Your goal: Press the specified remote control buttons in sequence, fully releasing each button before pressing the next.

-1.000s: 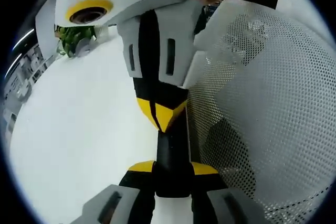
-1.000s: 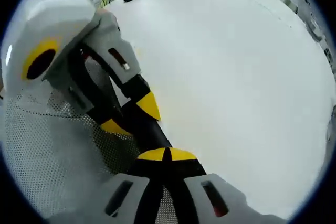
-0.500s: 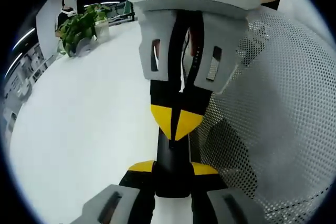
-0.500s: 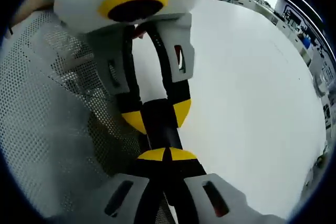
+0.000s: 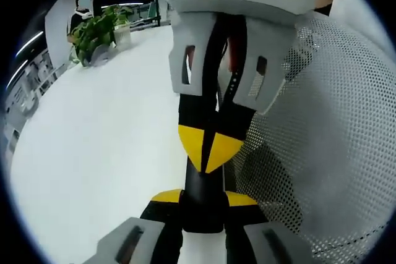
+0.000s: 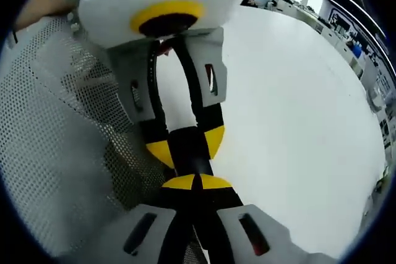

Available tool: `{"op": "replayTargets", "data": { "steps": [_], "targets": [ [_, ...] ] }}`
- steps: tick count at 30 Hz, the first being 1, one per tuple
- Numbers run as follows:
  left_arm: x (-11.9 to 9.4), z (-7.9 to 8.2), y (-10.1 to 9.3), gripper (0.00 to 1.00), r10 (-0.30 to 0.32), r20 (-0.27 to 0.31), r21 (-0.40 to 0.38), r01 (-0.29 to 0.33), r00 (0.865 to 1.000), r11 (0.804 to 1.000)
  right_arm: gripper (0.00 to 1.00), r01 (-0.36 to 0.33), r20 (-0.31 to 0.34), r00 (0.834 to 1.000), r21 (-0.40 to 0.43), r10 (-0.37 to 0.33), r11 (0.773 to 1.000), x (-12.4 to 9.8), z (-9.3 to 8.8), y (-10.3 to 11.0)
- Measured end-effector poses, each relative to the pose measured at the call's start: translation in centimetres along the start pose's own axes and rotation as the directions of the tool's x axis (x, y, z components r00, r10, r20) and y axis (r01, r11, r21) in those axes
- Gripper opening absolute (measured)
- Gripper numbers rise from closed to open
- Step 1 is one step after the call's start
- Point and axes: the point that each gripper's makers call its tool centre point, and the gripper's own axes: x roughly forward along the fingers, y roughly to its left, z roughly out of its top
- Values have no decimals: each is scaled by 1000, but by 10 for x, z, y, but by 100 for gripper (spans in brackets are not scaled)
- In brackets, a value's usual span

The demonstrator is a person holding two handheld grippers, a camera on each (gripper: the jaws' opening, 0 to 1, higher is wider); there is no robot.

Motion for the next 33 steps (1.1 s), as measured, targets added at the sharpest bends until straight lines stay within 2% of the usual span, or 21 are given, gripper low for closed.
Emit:
{"op": "replayTargets", "data": {
  "steps": [1,2,5,9,11,13,16,23,27,33],
  "targets": [
    [0,0,0,24,-4,2,-5,4,1000,1000,0,10,-25,1000,-20,-11,1000,2,-4,-1],
    [0,0,0,24,-6,6,-14,6,1000,1000,0,8,1,1000,-19,-8,1000,5,-2,1],
    [0,1,0,24,-10,9,-14,10,1000,1000,0,-3,-12,1000,-37,2,999,4,-4,0],
    [0,1,0,24,-6,4,-12,6,1000,1000,0,-25,-32,999,-136,20,990,5,-3,1],
    [1,1,0,24,-7,1,-11,7,1000,1000,0,-20,-24,1000,-145,17,989,5,-4,3],
    [1,1,0,24,-5,-2,-9,5,1000,1000,0,-9,-25,1000,-201,4,980,5,-3,3],
    [1,1,-1,24,1,-17,7,-1,1000,1000,0,3,-28,1000,-216,-10,976,5,-3,5],
    [1,0,-1,24,-4,-11,1,4,1000,1000,0,9,18,1000,-175,-6,984,3,-3,2],
    [1,1,0,24,-5,-5,-10,5,1000,1000,0,-25,30,999,-130,29,991,3,-3,0],
    [0,0,0,24,-9,7,-7,9,1000,1000,0,-60,33,997,-109,64,992,2,-4,0]
  ]
}}
